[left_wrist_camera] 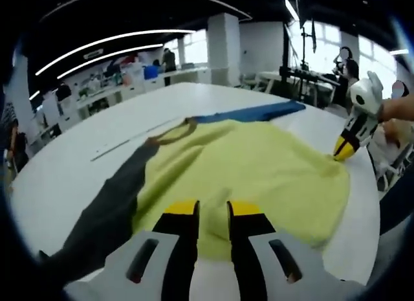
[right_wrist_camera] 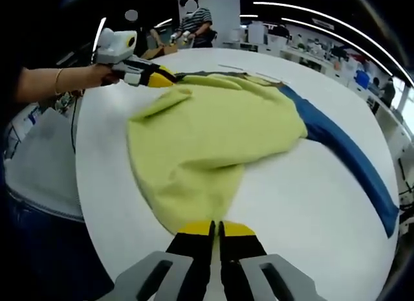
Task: Fold the garment on the visible template until the final outline fits inside the template.
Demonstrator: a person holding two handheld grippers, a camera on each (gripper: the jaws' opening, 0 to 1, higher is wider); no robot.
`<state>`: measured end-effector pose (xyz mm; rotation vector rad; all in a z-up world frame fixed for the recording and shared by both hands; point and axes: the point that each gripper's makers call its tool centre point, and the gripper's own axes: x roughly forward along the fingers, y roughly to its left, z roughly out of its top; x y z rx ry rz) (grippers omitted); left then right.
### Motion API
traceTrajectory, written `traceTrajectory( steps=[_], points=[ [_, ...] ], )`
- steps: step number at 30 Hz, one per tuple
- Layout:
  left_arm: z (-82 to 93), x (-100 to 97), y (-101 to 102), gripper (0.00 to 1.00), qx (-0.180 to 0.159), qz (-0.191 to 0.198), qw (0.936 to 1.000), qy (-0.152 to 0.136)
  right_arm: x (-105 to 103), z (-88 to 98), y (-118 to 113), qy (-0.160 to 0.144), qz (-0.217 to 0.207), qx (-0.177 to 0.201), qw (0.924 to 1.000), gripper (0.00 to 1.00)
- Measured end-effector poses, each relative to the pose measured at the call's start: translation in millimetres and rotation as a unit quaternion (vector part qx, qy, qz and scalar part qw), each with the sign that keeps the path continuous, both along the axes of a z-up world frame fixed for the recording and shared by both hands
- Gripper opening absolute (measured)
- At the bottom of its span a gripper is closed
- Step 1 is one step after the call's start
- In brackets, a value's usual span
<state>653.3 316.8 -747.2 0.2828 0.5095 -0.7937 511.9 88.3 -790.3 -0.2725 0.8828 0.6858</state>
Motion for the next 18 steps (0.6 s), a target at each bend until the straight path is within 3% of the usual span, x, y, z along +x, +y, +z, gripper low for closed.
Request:
traceTrajectory(
  steps=[11, 18],
  points=[
    [-24.3, 5.9, -2.4, 0.11, 0.048, -0.033, 0.9979, 0.028, -0.2, -0.4, 0.2, 0.012, -0.003, 0.003, 0.9999, 0.00],
    [-33.9, 7.5, -5.1, 0.11, 0.061, -0.046, 0.9964, 0.037, 0.5, -0.1, -0.1, 0.026, -0.013, 0.011, 0.9995, 0.00]
  ],
)
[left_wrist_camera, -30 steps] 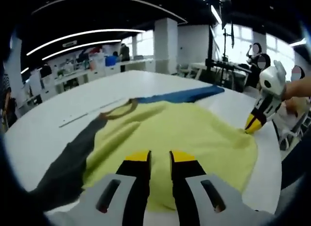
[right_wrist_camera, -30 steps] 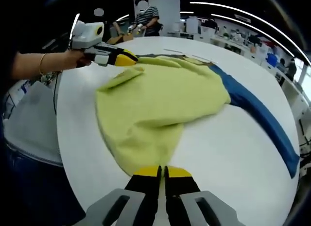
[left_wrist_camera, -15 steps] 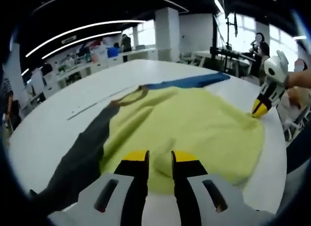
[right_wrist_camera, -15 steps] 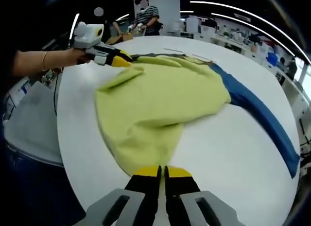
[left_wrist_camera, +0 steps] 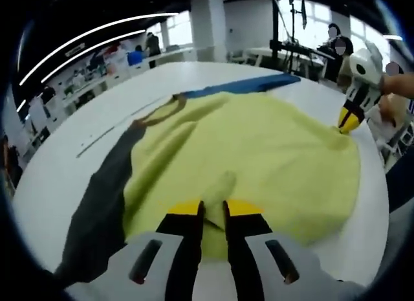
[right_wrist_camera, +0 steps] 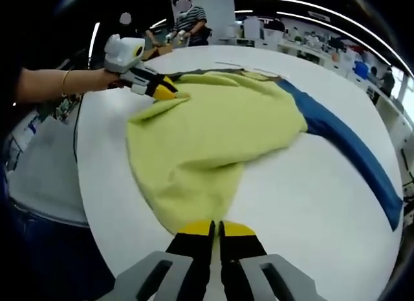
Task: Fold the garment on the visible template until the final outline fits inside the template.
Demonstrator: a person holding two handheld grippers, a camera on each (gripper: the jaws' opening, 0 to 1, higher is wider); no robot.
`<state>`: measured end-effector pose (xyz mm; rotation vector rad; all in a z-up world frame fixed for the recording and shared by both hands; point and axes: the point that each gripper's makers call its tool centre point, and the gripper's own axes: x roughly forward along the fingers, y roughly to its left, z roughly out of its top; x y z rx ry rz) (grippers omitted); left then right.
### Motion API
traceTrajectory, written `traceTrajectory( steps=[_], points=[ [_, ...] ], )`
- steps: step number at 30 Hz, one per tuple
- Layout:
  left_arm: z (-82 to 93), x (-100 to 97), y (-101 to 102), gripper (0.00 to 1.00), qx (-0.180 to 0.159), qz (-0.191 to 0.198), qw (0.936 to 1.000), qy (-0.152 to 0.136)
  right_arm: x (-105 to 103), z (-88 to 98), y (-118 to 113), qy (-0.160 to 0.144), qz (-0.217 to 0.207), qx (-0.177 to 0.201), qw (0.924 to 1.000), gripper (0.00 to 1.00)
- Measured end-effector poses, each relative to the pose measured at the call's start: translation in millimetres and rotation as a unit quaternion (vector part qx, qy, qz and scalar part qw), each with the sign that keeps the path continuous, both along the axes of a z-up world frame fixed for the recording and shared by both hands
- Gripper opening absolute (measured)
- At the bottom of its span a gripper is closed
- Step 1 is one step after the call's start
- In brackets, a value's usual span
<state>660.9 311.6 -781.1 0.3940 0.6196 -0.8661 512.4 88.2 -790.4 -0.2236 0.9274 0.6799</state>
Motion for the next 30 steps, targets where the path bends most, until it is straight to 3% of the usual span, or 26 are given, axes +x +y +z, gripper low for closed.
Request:
traceTrajectory(
  steps=[9, 12, 19, 26, 30],
  points=[
    [0.6, -0.3, -1.0, 0.09, 0.017, -0.009, 0.9998, -0.008, -1.0, -0.3, 2.0, 0.001, 0.013, -0.020, 0.9997, 0.00],
    [1.0, -1.0, -1.3, 0.04, 0.021, -0.005, 0.9998, -0.007, -0.3, -0.8, 2.2, -0.002, 0.020, -0.036, 0.9991, 0.00],
    [6.4, -6.2, 2.0, 0.02, 0.026, -0.001, 0.9996, -0.010, -1.3, 1.9, 1.0, 0.007, 0.016, -0.028, 0.9995, 0.00],
    [36.1, -21.3, 18.7, 0.01, -0.006, 0.058, 0.9982, -0.015, 2.6, 15.5, -5.8, -0.002, -0.018, 0.010, 0.9998, 0.00],
    [47.4, -30.9, 35.2, 0.01, -0.019, 0.093, 0.9954, -0.012, 2.0, 21.3, -9.1, -0.015, -0.014, 0.006, 0.9998, 0.00]
  ],
)
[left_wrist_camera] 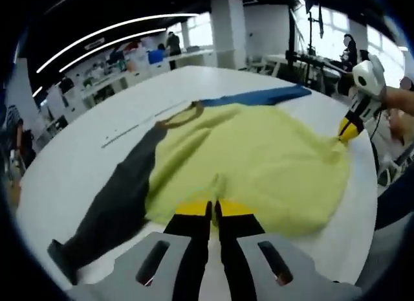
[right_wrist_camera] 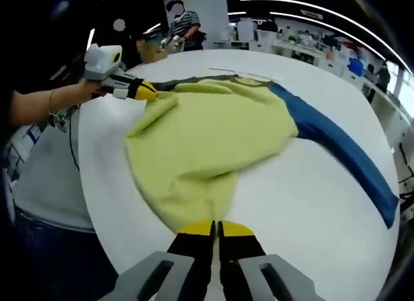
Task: Fold the garment on the visible template until the final outline fits inside the template.
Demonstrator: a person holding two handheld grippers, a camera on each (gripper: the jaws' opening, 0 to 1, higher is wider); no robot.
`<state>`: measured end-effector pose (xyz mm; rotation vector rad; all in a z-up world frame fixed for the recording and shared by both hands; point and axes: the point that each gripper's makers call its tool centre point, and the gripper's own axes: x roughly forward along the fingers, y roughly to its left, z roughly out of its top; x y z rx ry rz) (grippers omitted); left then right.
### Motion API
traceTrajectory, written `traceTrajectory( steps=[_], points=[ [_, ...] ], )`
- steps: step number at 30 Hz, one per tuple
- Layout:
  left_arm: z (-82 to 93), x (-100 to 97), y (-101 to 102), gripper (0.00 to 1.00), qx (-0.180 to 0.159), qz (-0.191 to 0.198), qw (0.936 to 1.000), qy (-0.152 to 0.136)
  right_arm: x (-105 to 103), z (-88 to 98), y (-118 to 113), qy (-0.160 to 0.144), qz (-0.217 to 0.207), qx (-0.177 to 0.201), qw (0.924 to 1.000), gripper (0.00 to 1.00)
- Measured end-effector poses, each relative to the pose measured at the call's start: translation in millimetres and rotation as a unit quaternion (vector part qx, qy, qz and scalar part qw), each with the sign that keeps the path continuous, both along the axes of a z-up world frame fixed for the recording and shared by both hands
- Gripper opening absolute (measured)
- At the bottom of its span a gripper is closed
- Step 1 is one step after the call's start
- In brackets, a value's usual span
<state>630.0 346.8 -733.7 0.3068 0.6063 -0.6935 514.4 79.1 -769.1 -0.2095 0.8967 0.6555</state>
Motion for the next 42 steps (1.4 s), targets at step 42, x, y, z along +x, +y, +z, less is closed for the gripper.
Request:
traceTrajectory(
  steps=[42],
  points=[
    [5.7, -156.7, 57.3, 0.01, -0.133, 0.237, 0.9551, 0.119, -43.4, 28.3, -19.4, -0.002, -0.095, 0.028, 0.9950, 0.00]
  ],
)
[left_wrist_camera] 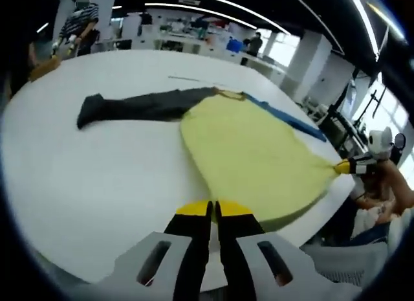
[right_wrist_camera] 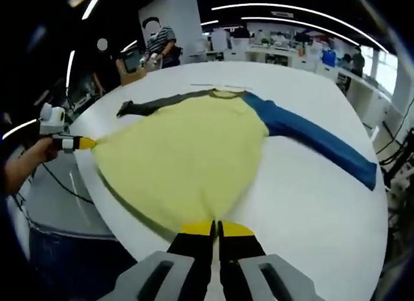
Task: Fold the garment on the visible template until the final outline fits inside the template.
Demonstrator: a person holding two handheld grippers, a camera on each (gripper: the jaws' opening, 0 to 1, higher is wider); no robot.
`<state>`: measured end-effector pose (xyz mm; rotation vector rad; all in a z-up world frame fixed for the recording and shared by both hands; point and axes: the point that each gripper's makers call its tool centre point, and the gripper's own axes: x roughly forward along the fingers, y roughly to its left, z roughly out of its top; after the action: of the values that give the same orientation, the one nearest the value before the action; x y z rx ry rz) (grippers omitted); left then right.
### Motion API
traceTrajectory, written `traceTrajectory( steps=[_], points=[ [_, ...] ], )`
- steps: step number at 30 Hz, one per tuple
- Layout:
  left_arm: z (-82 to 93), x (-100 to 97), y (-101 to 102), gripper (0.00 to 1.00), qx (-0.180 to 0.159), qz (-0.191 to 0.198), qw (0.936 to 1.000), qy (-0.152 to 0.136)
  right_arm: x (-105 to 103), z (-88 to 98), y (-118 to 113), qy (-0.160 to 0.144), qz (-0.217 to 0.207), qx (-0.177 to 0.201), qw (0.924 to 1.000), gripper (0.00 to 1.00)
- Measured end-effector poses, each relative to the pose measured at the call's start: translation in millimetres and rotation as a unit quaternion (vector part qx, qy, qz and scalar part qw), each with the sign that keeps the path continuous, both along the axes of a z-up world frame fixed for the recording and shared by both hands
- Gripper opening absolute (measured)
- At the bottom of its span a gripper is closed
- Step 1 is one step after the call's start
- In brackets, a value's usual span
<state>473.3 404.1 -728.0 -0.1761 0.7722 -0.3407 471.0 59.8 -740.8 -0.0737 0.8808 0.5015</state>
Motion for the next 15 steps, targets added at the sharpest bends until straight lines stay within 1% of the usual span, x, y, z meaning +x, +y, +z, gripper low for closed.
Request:
traceTrajectory(
  steps=[3, 4, 7, 9, 11, 14, 15],
  points=[
    [-6.6, -4.8, -0.6, 0.01, 0.011, -0.009, 0.9999, 0.010, -6.0, -7.3, 0.4, 0.007, -0.002, -0.008, 0.9999, 0.00],
    [-10.4, -7.3, -0.1, 0.01, 0.020, -0.013, 0.9996, 0.016, -7.7, -9.3, 1.5, 0.007, -0.001, -0.010, 0.9999, 0.00],
    [-17.8, -10.5, 0.2, 0.01, 0.034, -0.018, 0.9991, 0.021, -9.7, -14.3, 2.3, 0.008, -0.003, -0.014, 0.9999, 0.00],
    [-25.1, -12.9, 0.9, 0.01, 0.042, -0.019, 0.9985, 0.031, -12.4, -23.2, 0.7, 0.010, 0.002, -0.032, 0.9994, 0.00],
    [-29.6, -14.5, 1.0, 0.01, 0.052, -0.022, 0.9977, 0.037, -14.0, -28.2, 0.1, 0.013, 0.008, -0.042, 0.9990, 0.00],
    [-34.2, -16.5, 1.8, 0.01, 0.070, -0.022, 0.9963, 0.044, -16.4, -34.0, 0.0, 0.019, 0.010, -0.045, 0.9987, 0.00],
    [-39.5, -14.0, 8.8, 0.01, 0.074, -0.020, 0.9959, 0.048, -17.1, -36.2, -0.1, 0.021, 0.012, -0.047, 0.9986, 0.00]
  ],
)
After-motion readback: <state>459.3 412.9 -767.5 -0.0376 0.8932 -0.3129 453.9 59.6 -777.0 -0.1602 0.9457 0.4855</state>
